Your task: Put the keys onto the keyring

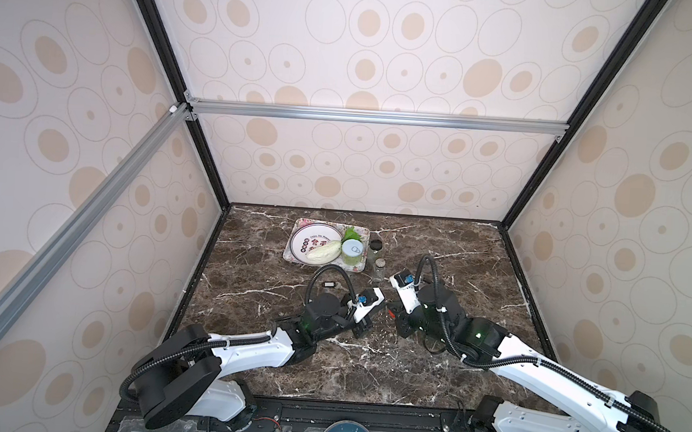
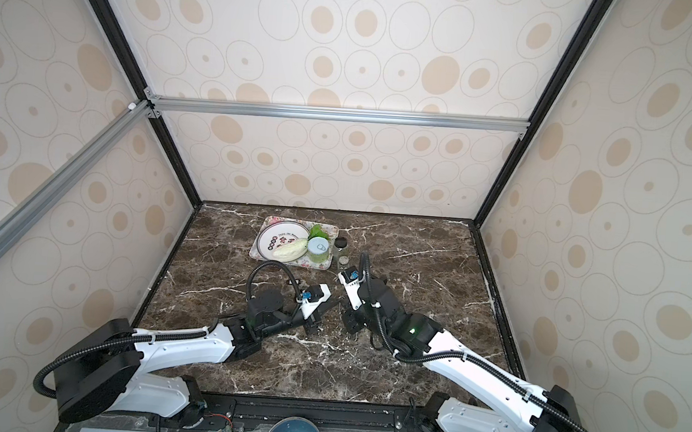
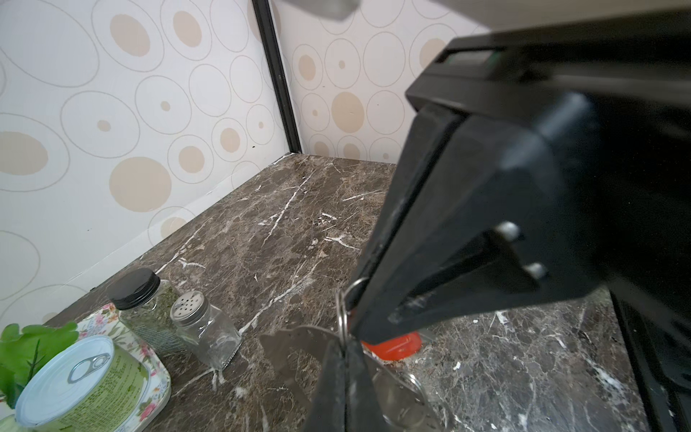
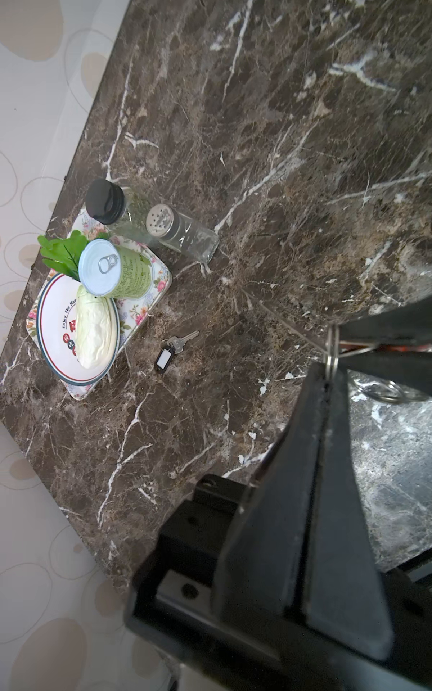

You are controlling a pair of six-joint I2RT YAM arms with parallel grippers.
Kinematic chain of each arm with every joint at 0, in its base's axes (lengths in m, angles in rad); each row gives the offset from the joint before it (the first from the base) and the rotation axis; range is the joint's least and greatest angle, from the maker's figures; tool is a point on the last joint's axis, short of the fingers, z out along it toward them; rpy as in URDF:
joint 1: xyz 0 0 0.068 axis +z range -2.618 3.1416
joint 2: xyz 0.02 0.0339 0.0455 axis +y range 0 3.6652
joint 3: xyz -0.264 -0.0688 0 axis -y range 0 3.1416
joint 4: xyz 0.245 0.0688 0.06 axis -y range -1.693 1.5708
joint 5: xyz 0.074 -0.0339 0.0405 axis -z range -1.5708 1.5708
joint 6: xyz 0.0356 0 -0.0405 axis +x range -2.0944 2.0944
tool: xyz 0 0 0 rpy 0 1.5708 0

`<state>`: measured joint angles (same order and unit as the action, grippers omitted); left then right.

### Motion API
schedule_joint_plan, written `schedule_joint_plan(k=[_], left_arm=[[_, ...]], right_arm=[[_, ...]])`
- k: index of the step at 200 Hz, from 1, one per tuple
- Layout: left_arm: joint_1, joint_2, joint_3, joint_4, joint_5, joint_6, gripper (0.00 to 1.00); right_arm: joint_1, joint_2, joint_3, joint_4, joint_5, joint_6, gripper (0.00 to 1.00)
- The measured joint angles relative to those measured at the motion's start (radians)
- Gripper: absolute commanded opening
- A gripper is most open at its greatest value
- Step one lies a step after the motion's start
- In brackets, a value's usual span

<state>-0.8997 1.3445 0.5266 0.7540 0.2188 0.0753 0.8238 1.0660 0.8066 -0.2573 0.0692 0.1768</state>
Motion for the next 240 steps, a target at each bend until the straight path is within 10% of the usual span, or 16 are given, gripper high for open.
schedule_joint_plan(k=[107, 156, 240], left_arm=[[0.0, -0.002, -0.027, 0.103, -0.009, 0.0, 0.0], [0.0, 0.002, -0.027, 0.083, -0.026, 0.004, 0.23], [0.0, 0.003, 0.009, -0.006, 0.002, 0.032, 0.24]], right_arm=[[-0.106, -0.014, -0.062, 0.045, -0.168, 0.06, 0.0], [-0.105, -0.043, -0.072, 0.049, -0.182, 0.045, 0.0], [-0.066, -0.045, -0.072, 0.049, -0.18, 0.011, 0.0]])
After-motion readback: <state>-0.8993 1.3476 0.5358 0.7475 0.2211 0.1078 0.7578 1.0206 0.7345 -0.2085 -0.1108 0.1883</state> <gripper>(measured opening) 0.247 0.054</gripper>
